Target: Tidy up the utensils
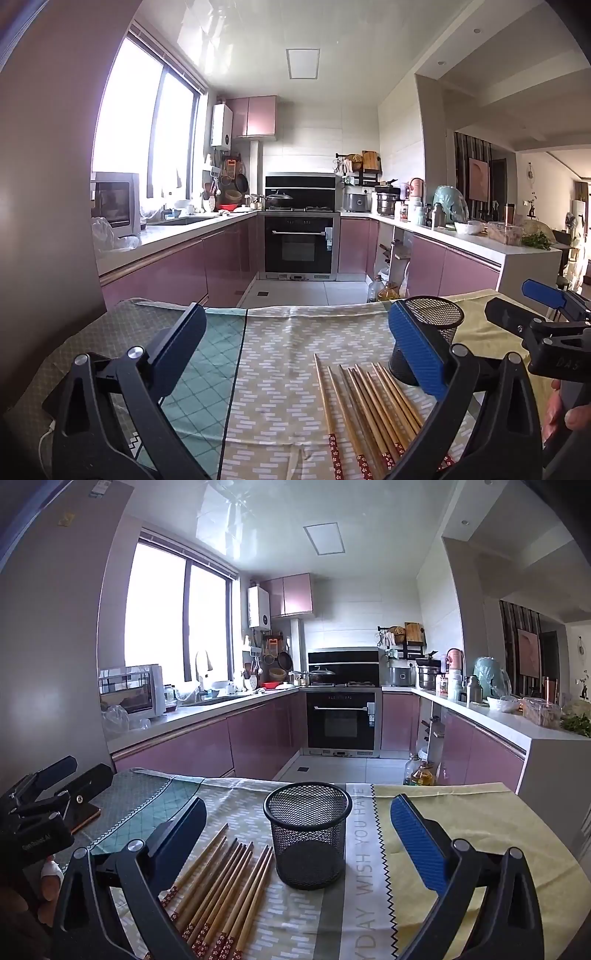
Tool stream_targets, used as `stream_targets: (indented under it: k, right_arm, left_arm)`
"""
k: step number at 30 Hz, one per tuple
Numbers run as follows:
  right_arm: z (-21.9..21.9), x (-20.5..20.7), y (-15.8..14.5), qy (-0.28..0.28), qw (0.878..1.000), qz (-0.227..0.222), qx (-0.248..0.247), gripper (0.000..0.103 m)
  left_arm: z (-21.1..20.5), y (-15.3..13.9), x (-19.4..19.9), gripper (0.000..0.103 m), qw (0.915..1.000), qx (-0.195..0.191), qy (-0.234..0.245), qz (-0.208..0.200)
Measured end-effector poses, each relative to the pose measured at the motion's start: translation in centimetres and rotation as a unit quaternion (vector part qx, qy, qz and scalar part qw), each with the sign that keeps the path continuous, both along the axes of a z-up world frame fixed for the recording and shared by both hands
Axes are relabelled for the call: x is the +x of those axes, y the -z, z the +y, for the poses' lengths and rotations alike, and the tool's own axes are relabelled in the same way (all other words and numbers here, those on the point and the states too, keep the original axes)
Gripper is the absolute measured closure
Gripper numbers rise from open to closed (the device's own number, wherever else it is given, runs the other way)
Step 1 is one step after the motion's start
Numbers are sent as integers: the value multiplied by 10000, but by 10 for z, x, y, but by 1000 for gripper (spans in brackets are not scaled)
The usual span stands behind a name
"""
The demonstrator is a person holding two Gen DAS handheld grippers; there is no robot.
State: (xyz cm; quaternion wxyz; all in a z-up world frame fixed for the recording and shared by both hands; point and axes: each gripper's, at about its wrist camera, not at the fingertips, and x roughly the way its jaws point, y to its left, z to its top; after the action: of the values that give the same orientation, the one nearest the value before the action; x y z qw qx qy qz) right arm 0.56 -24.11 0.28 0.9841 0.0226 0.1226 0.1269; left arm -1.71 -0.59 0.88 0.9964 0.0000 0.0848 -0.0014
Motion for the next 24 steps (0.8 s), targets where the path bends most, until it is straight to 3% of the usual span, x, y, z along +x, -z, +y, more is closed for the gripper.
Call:
stream_targets:
  k: [24]
  right_arm:
    - [-1, -2, -8, 19, 10000, -28, -1, 6]
  left_arm:
    - [-3, -4, -5, 6, 9999, 19, -39, -98]
